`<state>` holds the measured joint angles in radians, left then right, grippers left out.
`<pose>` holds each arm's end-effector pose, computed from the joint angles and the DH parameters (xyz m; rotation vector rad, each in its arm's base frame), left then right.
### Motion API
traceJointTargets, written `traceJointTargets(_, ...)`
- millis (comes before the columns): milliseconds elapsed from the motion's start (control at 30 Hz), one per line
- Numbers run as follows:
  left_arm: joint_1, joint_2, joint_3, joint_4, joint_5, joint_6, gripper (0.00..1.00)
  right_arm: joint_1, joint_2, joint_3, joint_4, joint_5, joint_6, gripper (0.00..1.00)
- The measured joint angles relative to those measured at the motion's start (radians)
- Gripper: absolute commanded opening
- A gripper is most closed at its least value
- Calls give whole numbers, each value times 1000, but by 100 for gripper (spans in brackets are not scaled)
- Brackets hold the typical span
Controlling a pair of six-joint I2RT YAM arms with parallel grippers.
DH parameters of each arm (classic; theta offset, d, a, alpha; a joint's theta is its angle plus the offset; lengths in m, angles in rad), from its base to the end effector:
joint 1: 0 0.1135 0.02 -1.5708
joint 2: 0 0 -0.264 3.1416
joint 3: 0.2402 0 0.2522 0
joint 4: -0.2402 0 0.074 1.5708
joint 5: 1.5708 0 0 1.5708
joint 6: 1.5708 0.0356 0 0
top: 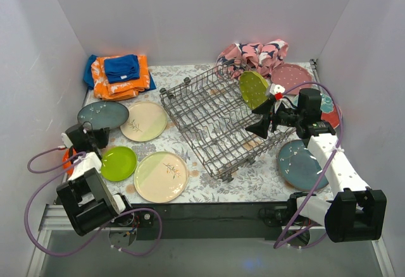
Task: Load the plates into the dish rack
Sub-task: Grab a plate with the left arm
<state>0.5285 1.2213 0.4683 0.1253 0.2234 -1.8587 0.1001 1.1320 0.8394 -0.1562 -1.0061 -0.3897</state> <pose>0.2089 0.1129 0.1740 -2.1418 0.9935 -0.9498 0.2393 0.0543 0.2989 -1.0277 1.5763 0.8071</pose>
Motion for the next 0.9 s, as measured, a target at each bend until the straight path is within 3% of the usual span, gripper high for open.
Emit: traceJointTargets(900,6,-178,11,-81,155,-110,0,0,19,-3,0,-15,0,86)
